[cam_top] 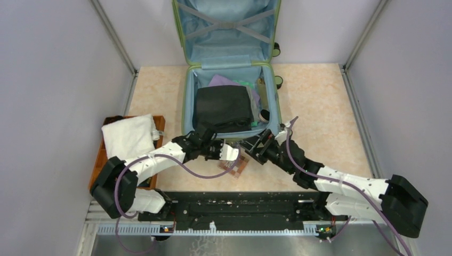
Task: Pack the luggage
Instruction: Pick up the makeup from the corner of the board.
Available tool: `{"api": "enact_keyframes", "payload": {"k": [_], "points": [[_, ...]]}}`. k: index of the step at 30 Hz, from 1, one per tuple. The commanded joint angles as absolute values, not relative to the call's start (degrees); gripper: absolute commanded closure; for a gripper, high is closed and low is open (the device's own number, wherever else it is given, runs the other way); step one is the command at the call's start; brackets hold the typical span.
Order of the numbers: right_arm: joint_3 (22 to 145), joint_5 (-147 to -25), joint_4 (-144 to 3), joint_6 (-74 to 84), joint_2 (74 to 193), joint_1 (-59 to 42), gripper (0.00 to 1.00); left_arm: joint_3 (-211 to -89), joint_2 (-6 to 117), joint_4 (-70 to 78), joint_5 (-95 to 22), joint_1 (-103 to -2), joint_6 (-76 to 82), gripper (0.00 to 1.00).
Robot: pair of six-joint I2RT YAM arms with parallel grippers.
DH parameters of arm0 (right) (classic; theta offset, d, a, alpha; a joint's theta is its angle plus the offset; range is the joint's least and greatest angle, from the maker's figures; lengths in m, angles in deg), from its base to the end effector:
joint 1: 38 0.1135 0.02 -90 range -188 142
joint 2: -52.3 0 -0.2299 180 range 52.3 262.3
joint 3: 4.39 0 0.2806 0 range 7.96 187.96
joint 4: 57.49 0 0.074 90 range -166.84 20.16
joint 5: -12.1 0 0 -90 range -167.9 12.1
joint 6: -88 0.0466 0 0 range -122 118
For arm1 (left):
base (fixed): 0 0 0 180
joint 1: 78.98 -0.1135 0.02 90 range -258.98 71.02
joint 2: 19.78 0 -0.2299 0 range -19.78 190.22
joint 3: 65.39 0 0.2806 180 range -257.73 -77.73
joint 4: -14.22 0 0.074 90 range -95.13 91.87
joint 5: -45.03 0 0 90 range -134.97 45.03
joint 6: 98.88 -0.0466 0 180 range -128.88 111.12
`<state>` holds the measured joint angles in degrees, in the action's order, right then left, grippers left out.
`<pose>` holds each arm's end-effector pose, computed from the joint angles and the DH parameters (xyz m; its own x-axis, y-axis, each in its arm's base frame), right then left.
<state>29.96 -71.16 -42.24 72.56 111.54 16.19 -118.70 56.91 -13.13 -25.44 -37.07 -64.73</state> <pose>0.1657 0.2202 0.1728 -0.7371 0.6144 -0.2814 -0.1019 0.3106 0.9451 0.2123 -0.2115 0.1346 0.3279 0.7538 -0.5695 0.9186 -0.1136 0.3785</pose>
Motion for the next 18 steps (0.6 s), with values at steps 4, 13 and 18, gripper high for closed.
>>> {"api": "enact_keyframes", "payload": {"k": [4, 13, 18], "points": [[29.53, -66.02, -62.7, 71.24, 109.32, 18.34, 0.04, -119.02, 61.06, -15.08, -26.55, -44.0, -64.62, 0.69], [28.57, -61.2, -66.98, 73.32, 111.37, 20.48, 0.08, -114.82, 67.25, -4.98, -30.69, -39.3, -70.87, 0.65], [30.64, -57.95, -72.11, 71.87, 113.57, 20.71, 0.06, -111.05, 65.75, -3.15, -31.08, -30.72, -68.71, 0.65]]}}
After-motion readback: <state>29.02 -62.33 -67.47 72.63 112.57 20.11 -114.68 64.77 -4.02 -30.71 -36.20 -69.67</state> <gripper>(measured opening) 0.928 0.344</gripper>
